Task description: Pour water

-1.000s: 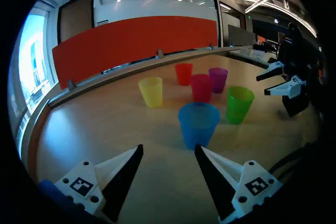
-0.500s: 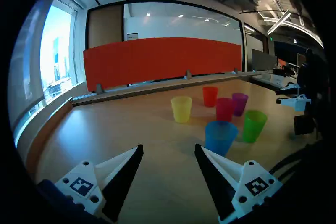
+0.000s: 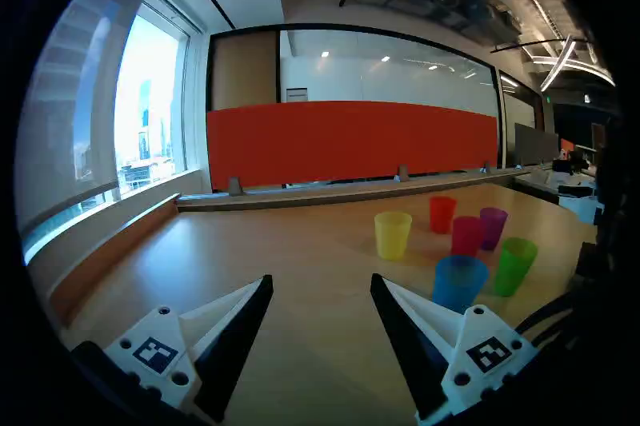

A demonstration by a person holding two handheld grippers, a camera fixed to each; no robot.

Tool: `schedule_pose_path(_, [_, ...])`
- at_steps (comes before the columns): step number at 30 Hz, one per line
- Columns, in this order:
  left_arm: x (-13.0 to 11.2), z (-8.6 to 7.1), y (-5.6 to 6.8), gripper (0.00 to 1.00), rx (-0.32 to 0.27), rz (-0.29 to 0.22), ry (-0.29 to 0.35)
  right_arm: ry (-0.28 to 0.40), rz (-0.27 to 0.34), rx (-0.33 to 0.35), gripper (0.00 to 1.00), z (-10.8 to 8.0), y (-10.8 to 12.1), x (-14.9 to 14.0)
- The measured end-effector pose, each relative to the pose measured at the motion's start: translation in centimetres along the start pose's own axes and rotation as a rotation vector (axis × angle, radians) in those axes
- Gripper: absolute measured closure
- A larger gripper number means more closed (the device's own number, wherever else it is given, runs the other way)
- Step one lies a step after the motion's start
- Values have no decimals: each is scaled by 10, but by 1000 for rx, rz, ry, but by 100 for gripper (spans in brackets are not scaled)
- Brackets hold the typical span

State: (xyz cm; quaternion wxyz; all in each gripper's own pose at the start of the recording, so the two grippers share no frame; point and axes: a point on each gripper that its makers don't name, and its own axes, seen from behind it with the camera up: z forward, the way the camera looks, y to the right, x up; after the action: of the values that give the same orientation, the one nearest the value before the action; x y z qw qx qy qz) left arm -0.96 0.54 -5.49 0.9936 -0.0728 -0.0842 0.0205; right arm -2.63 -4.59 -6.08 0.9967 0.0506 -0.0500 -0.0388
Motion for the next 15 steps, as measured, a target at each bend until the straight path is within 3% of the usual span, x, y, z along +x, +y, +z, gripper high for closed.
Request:
schedule_pose_path(8, [21,0,-15,10,57,-20,81,57,11,-62,0,1,11,16])
schedule_pose_path(15, [36,-1,-19,10,104,28,133,76,36,-98,0,-1,22,24])
